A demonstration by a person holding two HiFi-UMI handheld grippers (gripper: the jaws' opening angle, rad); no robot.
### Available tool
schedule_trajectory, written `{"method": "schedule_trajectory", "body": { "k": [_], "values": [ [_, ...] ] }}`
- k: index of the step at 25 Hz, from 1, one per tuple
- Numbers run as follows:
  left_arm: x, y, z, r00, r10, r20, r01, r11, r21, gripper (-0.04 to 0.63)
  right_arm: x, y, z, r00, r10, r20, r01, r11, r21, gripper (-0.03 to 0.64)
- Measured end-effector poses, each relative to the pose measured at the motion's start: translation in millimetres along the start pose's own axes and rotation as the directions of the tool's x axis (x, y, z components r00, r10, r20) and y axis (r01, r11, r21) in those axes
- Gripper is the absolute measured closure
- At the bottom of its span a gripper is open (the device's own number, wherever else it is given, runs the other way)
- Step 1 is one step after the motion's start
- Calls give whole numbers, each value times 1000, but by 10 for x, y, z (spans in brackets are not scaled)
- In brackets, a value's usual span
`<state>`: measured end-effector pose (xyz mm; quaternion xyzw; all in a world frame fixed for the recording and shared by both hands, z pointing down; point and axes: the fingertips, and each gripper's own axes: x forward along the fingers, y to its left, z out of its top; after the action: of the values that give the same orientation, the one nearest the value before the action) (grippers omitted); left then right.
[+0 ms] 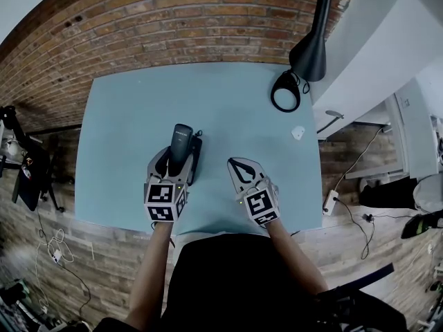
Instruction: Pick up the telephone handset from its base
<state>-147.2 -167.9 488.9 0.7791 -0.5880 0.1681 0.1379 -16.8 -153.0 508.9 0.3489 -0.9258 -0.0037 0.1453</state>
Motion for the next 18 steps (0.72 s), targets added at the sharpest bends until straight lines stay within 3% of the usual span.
{"method": "schedule_trajectory", "body": {
  "k": [18],
  "values": [
    [-271, -67, 708, 991, -35, 126, 37, 999, -15, 333, -32, -27, 6, 1000, -8, 8, 8, 1000, 0, 614]
  ]
}}
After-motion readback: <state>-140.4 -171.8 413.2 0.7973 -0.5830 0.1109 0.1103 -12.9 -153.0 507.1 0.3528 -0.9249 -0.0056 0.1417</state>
